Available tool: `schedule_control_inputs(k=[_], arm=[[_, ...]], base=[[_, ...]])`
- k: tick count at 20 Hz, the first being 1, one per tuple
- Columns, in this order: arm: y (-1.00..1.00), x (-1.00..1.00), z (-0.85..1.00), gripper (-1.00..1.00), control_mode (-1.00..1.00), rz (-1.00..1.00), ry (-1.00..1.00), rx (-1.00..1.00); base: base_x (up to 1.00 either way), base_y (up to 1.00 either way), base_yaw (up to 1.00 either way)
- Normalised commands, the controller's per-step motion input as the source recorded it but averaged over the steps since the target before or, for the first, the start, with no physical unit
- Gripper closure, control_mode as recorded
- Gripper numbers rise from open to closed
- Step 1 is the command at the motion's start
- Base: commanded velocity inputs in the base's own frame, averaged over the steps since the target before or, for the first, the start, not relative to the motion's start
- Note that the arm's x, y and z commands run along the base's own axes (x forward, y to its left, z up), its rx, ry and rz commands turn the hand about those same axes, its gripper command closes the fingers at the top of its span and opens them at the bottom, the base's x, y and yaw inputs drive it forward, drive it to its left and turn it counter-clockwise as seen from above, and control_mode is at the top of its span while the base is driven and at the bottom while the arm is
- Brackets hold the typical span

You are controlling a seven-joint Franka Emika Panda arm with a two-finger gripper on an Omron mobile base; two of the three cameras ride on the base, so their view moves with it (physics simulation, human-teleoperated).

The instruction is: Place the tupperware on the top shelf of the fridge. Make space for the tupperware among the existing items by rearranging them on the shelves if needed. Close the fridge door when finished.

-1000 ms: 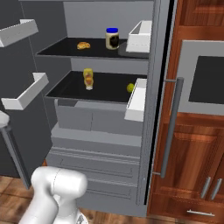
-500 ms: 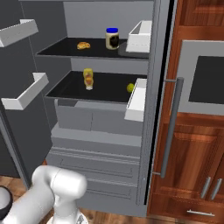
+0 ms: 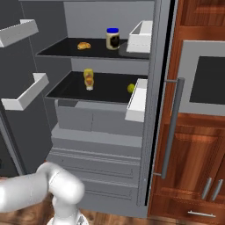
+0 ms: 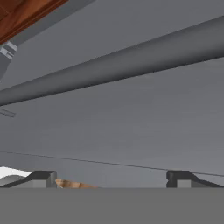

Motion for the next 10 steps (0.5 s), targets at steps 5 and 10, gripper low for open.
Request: schedule_control_inputs(k=[5,10], arm=[[0.6,0.37,-0.58,-1.0,-1.0,0.0,0.02,-0.23],[0.24,0.17,-0.57,-1.0,-1.0,0.0,0.0,-0.17]], base=[[0.0,0.0,0.0],[0.0,0.0,0.0]])
